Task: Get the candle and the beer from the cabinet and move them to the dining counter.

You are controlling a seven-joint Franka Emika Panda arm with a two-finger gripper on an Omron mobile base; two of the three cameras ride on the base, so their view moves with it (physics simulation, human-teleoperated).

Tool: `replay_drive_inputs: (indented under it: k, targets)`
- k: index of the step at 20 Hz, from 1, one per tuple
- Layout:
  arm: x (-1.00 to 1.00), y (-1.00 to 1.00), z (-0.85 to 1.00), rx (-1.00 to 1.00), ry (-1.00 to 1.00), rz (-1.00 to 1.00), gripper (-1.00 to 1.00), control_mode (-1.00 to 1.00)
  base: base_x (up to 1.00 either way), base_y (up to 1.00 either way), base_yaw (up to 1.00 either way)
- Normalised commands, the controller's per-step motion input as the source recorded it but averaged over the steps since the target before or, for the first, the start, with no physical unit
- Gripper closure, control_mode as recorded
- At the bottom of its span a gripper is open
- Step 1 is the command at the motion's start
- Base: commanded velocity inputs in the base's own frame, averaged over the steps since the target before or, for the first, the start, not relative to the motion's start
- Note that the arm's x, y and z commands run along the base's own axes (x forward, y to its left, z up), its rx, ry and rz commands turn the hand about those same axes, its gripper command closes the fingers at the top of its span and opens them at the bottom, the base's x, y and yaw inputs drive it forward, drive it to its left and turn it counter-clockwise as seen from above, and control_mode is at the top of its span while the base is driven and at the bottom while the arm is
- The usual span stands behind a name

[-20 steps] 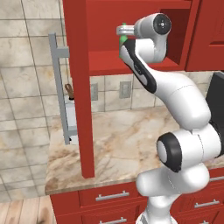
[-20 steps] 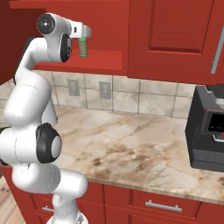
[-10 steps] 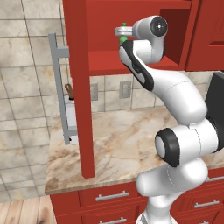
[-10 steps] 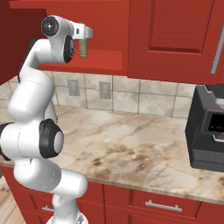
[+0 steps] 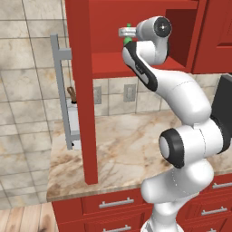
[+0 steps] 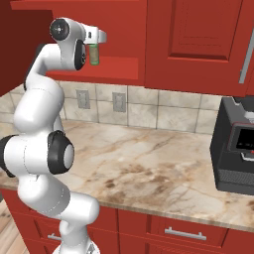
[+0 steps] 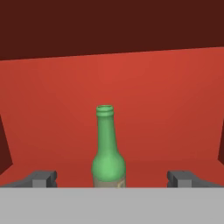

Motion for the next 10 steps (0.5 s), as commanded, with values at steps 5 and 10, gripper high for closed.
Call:
replay_drive_inputs:
  k: [5,10]
  targets:
    - [0.17,0.00,-0.07,0.00,0.00,0.00,-1.00,-1.00,0.00,0.00,0.00]
    - [0.07,0.00,-0.02,0.00,0.00,0.00,-1.00,-1.00,0.00,0.00,0.00]
